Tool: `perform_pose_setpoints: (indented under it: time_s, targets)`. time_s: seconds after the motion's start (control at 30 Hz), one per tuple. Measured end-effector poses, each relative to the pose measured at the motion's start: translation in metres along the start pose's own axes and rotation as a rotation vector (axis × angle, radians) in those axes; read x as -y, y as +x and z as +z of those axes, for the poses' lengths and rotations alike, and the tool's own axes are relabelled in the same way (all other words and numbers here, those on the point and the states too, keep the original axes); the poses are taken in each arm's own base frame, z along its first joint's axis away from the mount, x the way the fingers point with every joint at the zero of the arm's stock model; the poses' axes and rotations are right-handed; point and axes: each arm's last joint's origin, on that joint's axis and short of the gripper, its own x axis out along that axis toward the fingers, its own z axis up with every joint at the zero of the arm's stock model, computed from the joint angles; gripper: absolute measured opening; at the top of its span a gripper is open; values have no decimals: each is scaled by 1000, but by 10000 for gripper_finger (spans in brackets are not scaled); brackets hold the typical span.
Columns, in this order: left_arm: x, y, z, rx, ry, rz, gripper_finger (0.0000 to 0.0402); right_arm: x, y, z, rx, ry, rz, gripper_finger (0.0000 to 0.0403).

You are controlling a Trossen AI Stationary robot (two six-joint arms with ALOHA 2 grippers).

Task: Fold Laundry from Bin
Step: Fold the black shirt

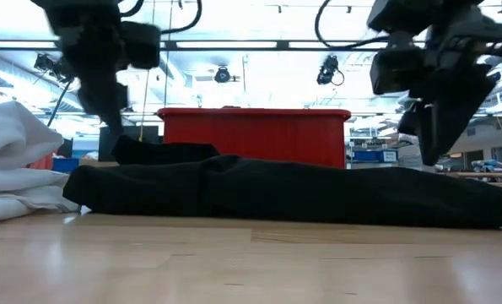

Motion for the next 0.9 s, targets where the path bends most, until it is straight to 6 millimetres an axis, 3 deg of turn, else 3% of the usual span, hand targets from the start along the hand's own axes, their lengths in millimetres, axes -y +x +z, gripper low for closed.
perform_pose_setpoints:
  time_s: [0.23,0.4,0.73,0.9]
  targets:
    - [5,19,-19,-170,-225,104,188,-12,4,-8,-4,-77,-48,160]
    - [4,20,-20,-188,-400,134,202,-22,5,-8,26,-100,-18,160]
    - [-7,54,-16,-210,-370,161,206,-27,6,-7,66,-110,-14,160]
    - [-9,56,-15,-224,-304,150,152,-31,7,-10,55,-113,-7,160]
